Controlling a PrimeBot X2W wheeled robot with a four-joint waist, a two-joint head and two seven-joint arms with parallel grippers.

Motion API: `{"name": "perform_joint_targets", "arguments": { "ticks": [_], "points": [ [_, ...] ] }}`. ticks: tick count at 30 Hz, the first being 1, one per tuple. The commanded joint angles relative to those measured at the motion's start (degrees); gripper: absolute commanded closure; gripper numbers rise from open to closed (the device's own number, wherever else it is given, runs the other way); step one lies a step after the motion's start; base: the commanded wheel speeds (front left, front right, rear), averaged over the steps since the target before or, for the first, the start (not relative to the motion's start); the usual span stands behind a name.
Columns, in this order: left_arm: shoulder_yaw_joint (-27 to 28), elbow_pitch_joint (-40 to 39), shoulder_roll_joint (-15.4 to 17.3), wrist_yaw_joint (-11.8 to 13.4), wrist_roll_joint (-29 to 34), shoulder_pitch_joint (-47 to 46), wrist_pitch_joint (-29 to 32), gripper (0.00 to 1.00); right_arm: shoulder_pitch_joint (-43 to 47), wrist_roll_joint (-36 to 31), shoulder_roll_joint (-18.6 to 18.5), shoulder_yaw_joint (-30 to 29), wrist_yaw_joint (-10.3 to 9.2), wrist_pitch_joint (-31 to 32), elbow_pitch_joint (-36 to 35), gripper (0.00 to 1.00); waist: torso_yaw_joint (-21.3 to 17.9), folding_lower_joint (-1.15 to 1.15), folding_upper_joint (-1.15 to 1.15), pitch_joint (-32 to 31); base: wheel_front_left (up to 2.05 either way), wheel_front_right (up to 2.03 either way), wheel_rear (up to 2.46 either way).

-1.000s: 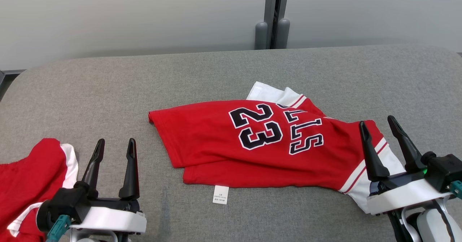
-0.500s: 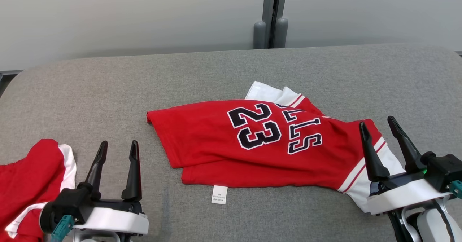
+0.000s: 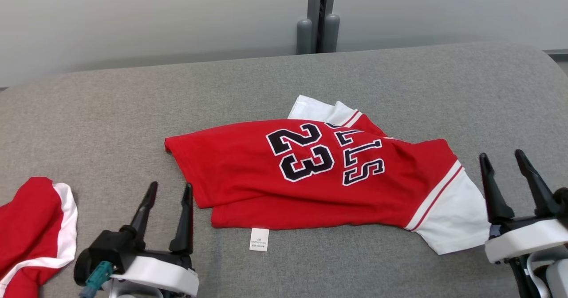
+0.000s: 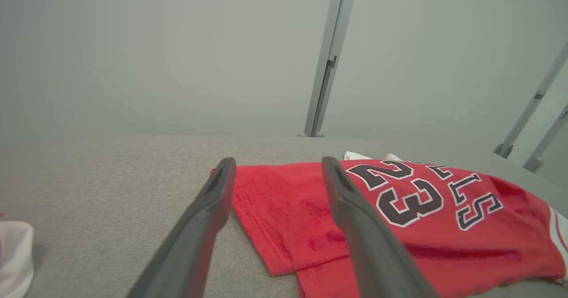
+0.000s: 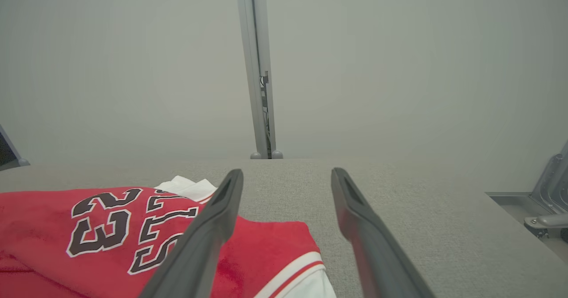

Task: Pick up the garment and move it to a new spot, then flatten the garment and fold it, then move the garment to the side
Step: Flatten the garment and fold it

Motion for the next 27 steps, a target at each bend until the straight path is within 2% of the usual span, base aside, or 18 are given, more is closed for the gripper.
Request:
{"name": "perform_joint_targets", "arguments": {
  "ticks": [1, 7, 12, 21, 27],
  "points": [
    [-0.4, 0.8, 0.1, -0.3, -0.4, -0.7, -0.1, 0.0, -0.1, 0.6, -0.8, -0.5, 0.02, -0.3, 1.0, 0.0, -0.4, 0.0, 0.0, 0.4, 0.0, 0.0, 0.0],
    [-2.8, 5.1, 0.2, -1.1, -1.4, -2.5, 0.8, 0.0, -0.1, 2.9, -3.2, -1.9, 0.03, 3.6, 5.2, 0.0, -1.7, 0.0, 0.0, 2.1, 0.0, 0.0, 0.0],
    [-4.2, 8.2, 0.4, -1.7, -2.2, -4.0, 2.8, 0.0, 1.0, 6.3, -5.3, -1.1, 0.03, 9.3, 6.7, 0.0, -2.3, 0.0, 0.0, 3.7, 0.0, 0.0, 0.0],
    [-6.5, 12.0, 0.5, -2.2, -3.7, -6.5, 7.2, 0.0, 0.2, 15.0, -6.9, 2.8, 0.02, 17.8, 9.0, 0.0, -2.7, 0.0, 0.0, 6.5, 0.0, 0.0, 0.0],
    [-7.5, 14.0, 0.6, -2.4, -4.5, -7.1, 10.3, 0.0, -1.5, 18.2, -7.5, 5.3, 0.02, 19.2, 11.1, 0.0, -2.6, 0.0, 0.0, 7.4, 0.0, 0.0, 0.0]
  ]
}}
